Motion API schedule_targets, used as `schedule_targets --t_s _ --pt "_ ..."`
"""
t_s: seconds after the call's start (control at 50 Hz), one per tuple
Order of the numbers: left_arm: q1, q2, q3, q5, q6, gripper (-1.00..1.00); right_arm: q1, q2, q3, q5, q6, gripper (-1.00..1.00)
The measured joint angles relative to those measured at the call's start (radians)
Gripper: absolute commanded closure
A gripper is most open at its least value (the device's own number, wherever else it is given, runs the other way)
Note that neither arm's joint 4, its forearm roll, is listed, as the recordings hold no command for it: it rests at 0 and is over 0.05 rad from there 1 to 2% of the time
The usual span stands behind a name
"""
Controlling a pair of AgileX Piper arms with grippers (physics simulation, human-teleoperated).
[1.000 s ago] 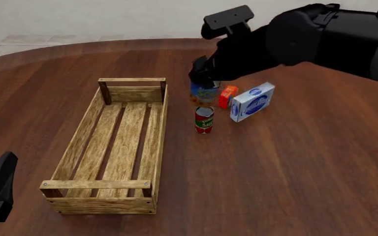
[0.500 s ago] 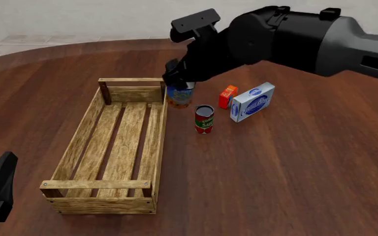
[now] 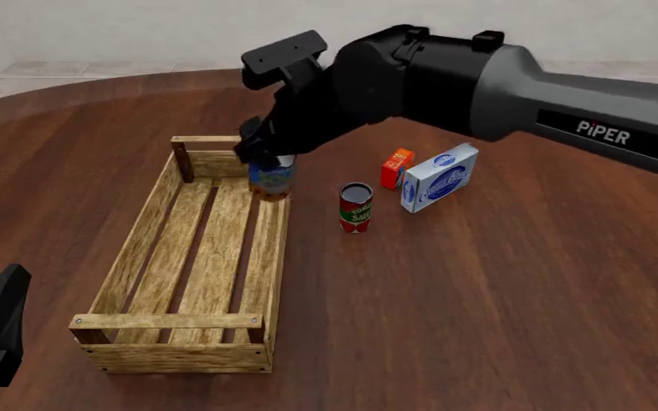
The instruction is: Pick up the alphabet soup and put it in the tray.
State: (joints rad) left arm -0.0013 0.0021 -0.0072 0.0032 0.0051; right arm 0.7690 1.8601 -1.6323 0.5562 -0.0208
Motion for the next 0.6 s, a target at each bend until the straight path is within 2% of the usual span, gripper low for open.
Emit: schedule_targets --t_s 0.6 --pt "0.000 0.000 0.000 0.000 0.000 -1.00 0.084 0.127 -0.086 -0.011 0.038 1.00"
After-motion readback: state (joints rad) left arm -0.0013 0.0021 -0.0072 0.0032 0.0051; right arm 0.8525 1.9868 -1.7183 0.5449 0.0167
